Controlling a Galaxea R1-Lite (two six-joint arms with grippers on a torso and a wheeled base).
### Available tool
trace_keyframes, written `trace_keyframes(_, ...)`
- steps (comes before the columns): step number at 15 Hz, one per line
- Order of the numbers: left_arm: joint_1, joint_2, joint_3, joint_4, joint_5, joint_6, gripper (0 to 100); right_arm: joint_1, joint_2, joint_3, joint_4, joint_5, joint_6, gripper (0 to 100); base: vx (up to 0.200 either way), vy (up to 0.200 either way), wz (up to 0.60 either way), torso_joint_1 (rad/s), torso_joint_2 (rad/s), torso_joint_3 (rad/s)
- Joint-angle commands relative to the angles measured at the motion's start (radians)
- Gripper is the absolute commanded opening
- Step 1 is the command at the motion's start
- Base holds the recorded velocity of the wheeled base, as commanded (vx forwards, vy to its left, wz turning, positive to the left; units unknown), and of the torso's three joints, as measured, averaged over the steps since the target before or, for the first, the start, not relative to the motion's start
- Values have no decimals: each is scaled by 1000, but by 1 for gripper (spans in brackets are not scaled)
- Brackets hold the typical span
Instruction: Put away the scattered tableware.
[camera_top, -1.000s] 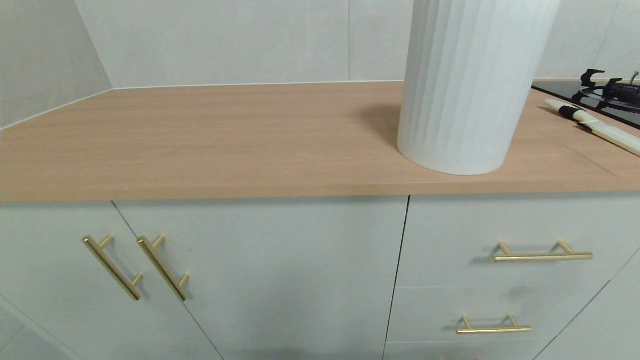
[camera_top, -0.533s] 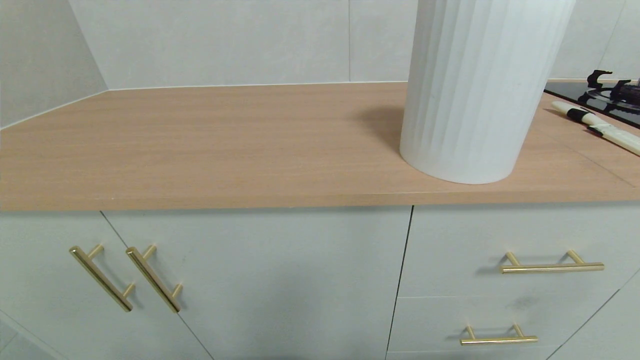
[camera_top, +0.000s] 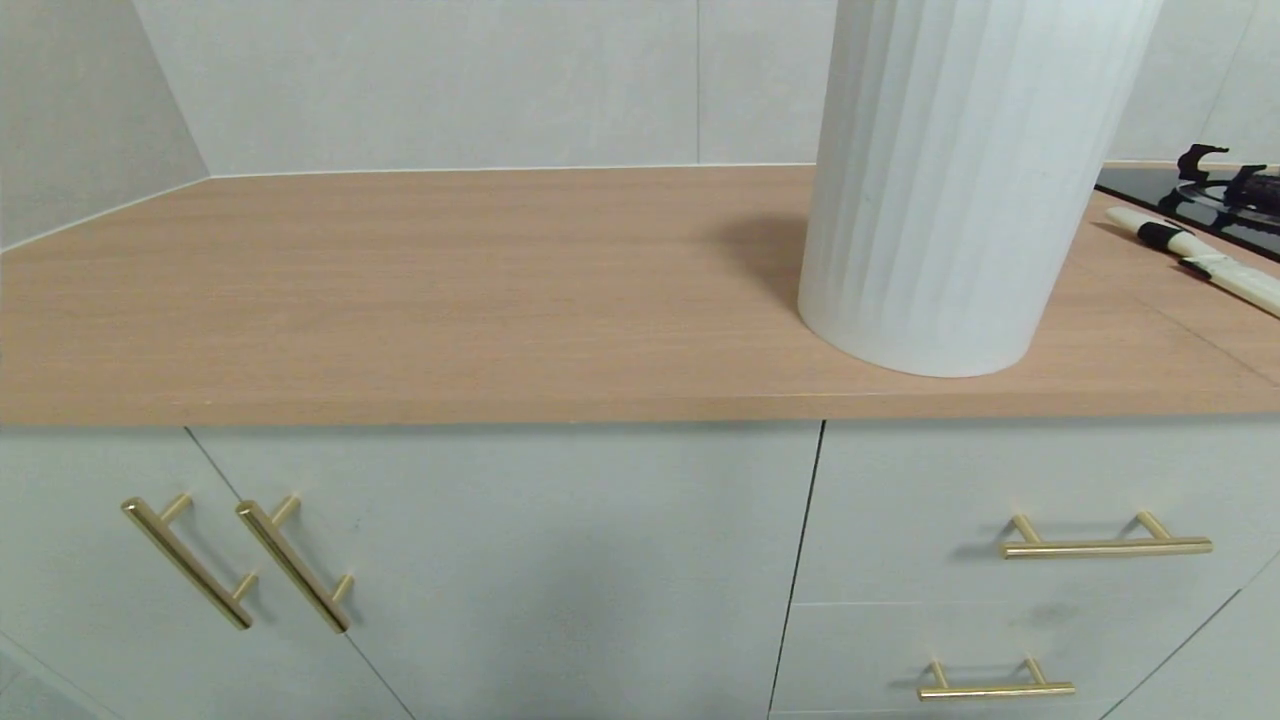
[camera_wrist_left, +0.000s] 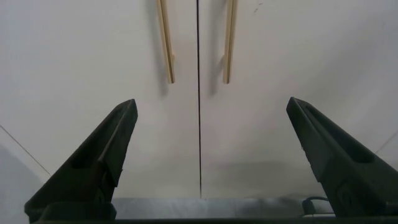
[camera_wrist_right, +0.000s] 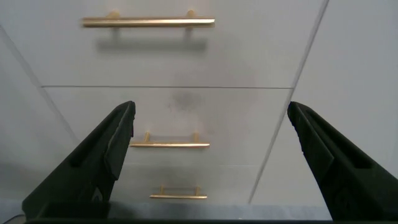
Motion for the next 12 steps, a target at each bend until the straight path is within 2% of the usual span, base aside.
trace_keyframes(1,1,2,0,-2,0,0,100,2,1,0,0,0,0,100,0,-200,0,2,2,-2)
trace_keyframes(7,1,2,0,-2,0,0,100,2,1,0,0,0,0,100,0,-200,0,3,0,3)
trace_keyframes(12,1,2,0,-2,0,0,100,2,1,0,0,0,0,100,0,0,0,0,0,0)
